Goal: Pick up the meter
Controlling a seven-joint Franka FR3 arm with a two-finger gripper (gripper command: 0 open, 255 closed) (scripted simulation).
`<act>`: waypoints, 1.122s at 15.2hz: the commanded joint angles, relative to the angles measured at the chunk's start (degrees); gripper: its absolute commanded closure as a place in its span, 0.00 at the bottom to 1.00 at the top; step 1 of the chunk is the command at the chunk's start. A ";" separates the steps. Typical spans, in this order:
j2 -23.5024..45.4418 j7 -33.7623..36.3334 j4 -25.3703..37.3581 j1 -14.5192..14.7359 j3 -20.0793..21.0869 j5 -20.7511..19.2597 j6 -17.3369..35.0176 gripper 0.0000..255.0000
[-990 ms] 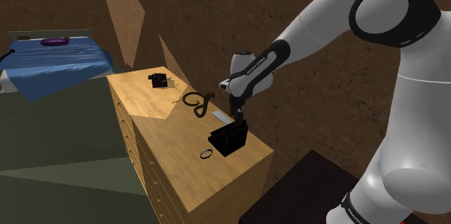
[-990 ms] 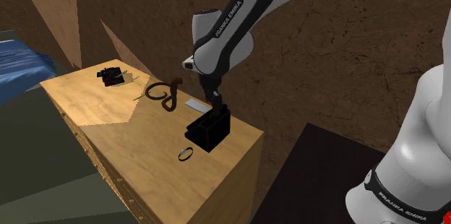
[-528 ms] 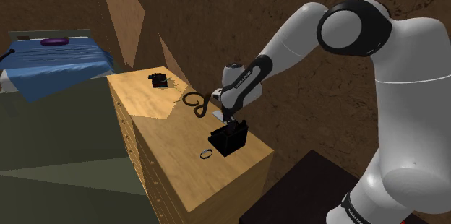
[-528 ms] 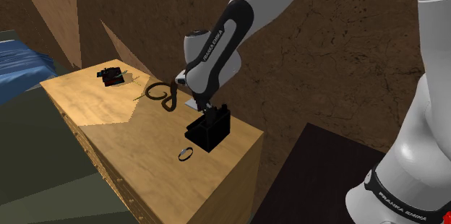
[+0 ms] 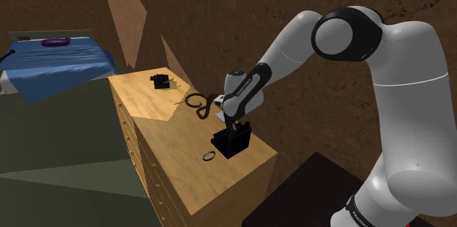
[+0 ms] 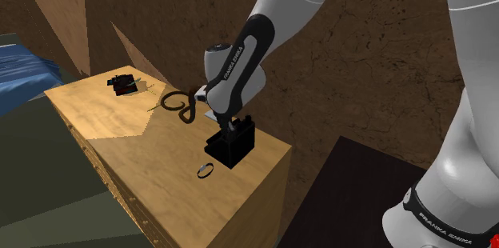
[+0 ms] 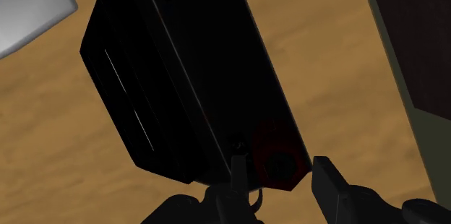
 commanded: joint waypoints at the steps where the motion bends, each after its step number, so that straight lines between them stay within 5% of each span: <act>1: 0.09 0.02 0.01 0.01 0.00 0.00 0.08 1.00; 17: -6.03 -0.08 -0.94 0.23 -0.24 -0.24 -5.09 1.00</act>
